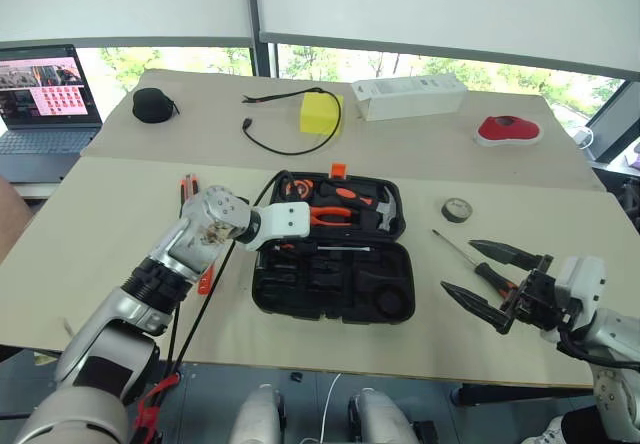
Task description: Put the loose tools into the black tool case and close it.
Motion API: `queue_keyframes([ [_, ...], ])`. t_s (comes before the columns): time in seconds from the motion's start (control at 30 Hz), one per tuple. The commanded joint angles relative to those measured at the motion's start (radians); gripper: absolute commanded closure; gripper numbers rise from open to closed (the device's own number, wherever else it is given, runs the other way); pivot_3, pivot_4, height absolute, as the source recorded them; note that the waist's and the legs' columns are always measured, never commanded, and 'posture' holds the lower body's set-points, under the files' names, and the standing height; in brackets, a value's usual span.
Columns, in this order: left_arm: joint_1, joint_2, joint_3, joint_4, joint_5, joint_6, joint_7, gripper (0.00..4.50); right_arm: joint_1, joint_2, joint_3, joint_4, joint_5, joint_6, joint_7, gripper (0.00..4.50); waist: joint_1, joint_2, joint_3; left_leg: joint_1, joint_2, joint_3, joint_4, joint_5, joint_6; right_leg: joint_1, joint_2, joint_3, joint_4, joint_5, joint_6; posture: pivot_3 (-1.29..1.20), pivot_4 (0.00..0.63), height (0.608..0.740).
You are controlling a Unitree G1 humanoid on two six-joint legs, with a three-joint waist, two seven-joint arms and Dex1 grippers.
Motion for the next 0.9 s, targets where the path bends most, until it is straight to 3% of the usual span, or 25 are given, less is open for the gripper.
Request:
queue_keyframes([
  [0.03, -0.008, -0.013, 0.01, -0.008, 0.025, -0.004, 0.037, 3.65, -0.006, 0.007, -0.011, -0.034, 0.006, -0.012, -0.015, 0.0, 0.004, 0.0, 0.0, 0.0, 0.0, 0.0, 0.0, 0.0, 0.0, 0.0, 0.0, 0.0, 0.0, 0.0, 0.0, 0.0, 0.15, 0.74],
  [0.1, -0.003, -0.036, 0.05, -0.018, -0.027, -0.024, 0.035, 2.64, -0.003, 0.008, -0.009, -0.039, 0.008, -0.01, -0.019, 0.0, 0.006, 0.0, 0.0, 0.0, 0.0, 0.0, 0.001, 0.0, 0.0, 0.0, 0.0, 0.0, 0.0, 0.0, 0.0, 0.0, 0.15, 0.74],
  [0.23, 0.023, -0.082, 0.141, -0.064, -0.143, -0.057, 0.032, 1.35, 0.003, 0.008, -0.007, -0.046, 0.014, -0.005, -0.021, 0.0, 0.009, 0.001, 0.0, -0.001, 0.0, -0.001, 0.004, 0.0, 0.001, 0.001, 0.0, -0.001, 0.0, 0.001, 0.001, 0.0, 0.15, 0.74],
  [0.5, 0.098, -0.101, 0.242, -0.021, -0.239, -0.115, 0.062, 1.35, 0.018, 0.007, -0.007, -0.063, 0.025, 0.013, -0.026, 0.0, -0.002, 0.002, 0.0, -0.001, 0.001, -0.001, 0.006, -0.002, 0.003, 0.001, 0.0, 0.0, 0.002, 0.001, 0.001, 0.0, 0.15, 0.74],
  [0.7, 0.106, -0.138, 0.229, 0.114, -0.197, -0.189, 0.121, 3.64, 0.025, 0.008, -0.009, -0.072, 0.03, 0.017, -0.036, 0.0, 0.004, 0.002, 0.0, -0.001, 0.0, -0.001, 0.009, -0.002, 0.003, 0.001, 0.0, 0.0, 0.004, 0.001, 0.002, 0.0, 0.15, 0.74],
  [0.73, 0.109, -0.143, 0.218, 0.125, -0.189, -0.185, 0.125, 3.76, 0.027, 0.008, -0.01, -0.074, 0.031, 0.018, -0.039, 0.0, 0.004, 0.002, 0.0, -0.002, 0.0, -0.001, 0.009, -0.002, 0.003, 0.001, 0.0, 0.0, 0.004, 0.001, 0.002, 0.0, 0.15, 0.74],
  [0.8, 0.115, -0.148, 0.2, 0.136, -0.179, -0.184, 0.122, 4.45, 0.029, 0.009, -0.01, -0.077, 0.032, 0.019, -0.045, 0.0, 0.003, 0.002, 0.0, -0.002, 0.0, -0.001, 0.009, -0.002, 0.003, 0.001, 0.0, 0.0, 0.004, 0.001, 0.002, 0.0, 0.15, 0.74],
  [0.9, 0.118, -0.157, 0.185, 0.147, -0.16, -0.145, 0.138, 4.45, 0.036, 0.011, -0.012, -0.086, 0.034, 0.021, -0.051, 0.0, 0.003, 0.002, 0.0, -0.001, 0.0, -0.001, 0.009, -0.002, 0.003, 0.001, 0.0, 0.0, 0.005, 0.001, 0.002, 0.0, 0.15, 0.74],
])
